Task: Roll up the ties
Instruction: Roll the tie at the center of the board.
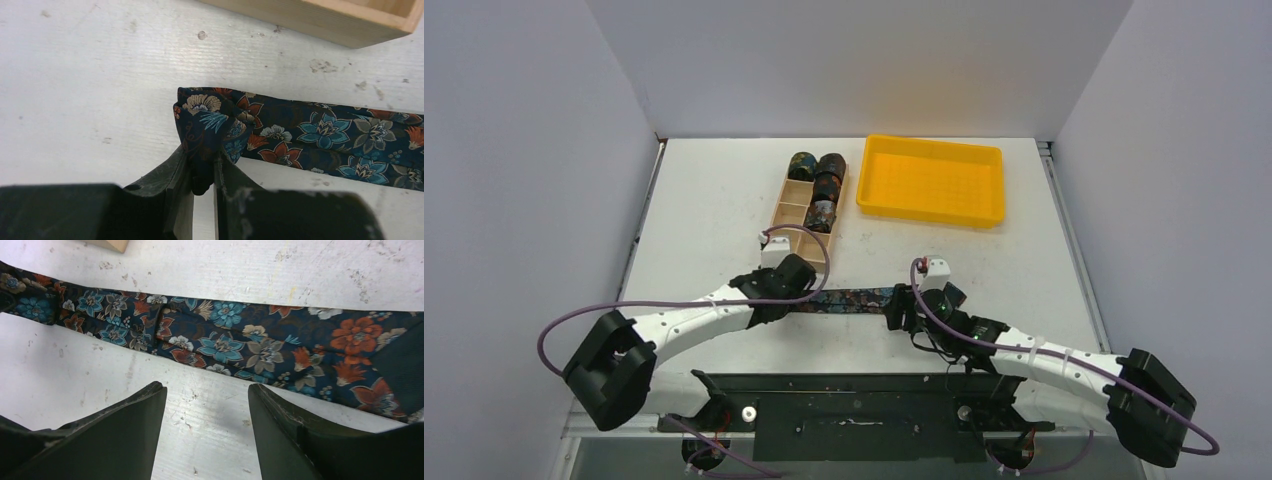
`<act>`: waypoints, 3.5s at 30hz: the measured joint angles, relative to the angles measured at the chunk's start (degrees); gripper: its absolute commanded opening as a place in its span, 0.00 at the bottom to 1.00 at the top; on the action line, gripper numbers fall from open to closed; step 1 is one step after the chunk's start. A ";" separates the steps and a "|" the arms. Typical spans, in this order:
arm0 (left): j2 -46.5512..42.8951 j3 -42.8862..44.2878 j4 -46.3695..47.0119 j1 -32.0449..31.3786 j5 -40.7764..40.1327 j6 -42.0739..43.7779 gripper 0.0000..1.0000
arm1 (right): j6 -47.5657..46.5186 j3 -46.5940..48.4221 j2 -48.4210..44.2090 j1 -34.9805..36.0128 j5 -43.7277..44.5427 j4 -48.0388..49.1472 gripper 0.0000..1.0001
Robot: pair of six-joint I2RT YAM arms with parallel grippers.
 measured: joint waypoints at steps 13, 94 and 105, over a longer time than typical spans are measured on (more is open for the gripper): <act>19.80 15.10 -16.57 -12.90 -21.46 -6.34 0.00 | 0.24 -1.40 -6.99 0.00 2.80 -4.33 0.62; -29.79 -31.80 33.48 24.06 34.07 -12.98 1.00 | -7.15 39.26 42.93 3.80 -8.87 -3.19 0.52; -22.45 -27.82 32.26 24.17 36.35 -11.50 0.94 | -5.03 35.95 42.95 -0.31 -15.21 0.44 0.50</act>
